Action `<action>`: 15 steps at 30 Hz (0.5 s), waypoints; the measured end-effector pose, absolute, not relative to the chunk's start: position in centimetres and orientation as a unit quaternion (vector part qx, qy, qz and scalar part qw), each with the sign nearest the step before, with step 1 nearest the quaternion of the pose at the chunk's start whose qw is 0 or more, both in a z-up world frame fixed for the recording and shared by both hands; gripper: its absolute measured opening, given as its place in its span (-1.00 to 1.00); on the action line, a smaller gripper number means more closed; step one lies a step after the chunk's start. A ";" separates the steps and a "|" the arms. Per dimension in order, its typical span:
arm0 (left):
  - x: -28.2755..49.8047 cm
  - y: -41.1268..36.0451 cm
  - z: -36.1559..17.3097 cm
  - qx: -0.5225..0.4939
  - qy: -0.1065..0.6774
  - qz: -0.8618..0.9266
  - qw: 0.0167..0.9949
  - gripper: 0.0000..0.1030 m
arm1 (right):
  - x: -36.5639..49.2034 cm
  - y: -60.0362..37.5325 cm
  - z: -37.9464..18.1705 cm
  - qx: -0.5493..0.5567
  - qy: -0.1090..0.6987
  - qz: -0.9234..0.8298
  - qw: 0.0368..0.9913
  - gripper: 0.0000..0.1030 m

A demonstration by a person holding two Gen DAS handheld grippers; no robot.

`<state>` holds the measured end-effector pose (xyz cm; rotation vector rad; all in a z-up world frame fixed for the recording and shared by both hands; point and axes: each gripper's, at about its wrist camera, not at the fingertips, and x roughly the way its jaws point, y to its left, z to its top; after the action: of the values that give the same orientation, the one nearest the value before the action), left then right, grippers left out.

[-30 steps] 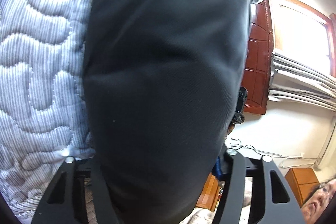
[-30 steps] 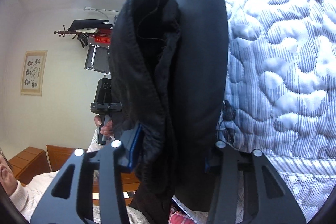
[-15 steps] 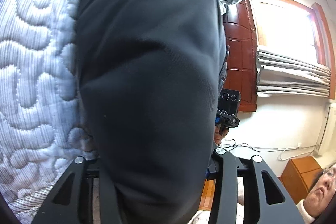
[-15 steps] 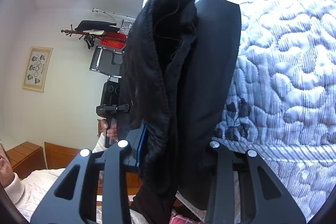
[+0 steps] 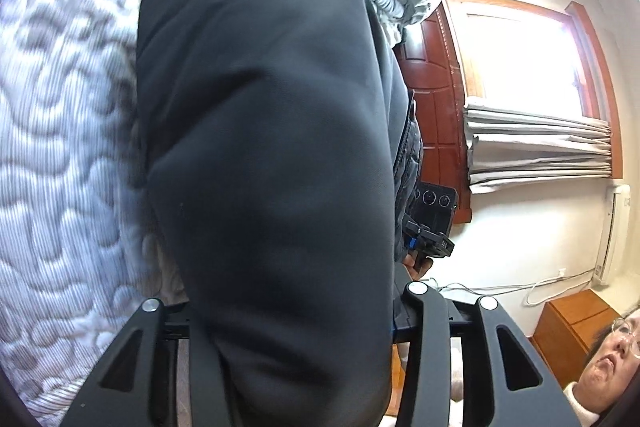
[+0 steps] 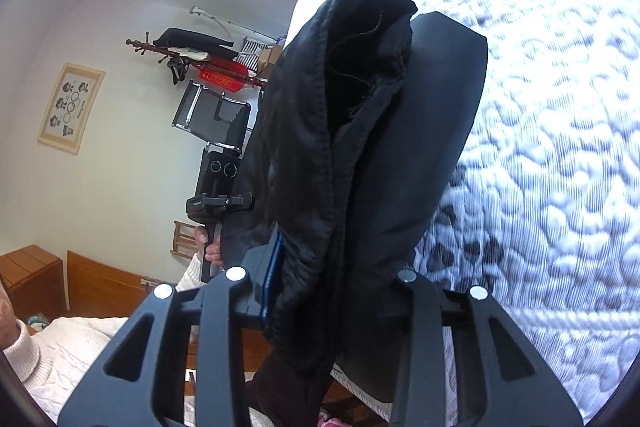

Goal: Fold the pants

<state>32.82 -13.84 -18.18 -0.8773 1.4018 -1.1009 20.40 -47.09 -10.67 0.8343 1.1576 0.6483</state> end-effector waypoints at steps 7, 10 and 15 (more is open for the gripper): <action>36.4 -13.8 -16.1 -0.371 0.563 -0.460 0.578 -0.15 | 26.2 -46.7 -9.5 0.357 0.514 0.310 0.716 -0.35; 38.4 -13.9 -15.3 -0.369 0.555 -0.454 0.592 -0.15 | 29.5 -46.3 -9.3 0.347 0.517 0.317 0.715 -0.35; 42.4 -13.6 -15.4 -0.369 0.551 -0.437 0.607 -0.15 | 34.7 -46.1 -10.3 0.339 0.525 0.320 0.712 -0.34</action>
<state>42.44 -13.56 -15.39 -0.8537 1.2737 -1.0106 34.66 -46.08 -10.27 0.7512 1.1643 0.7100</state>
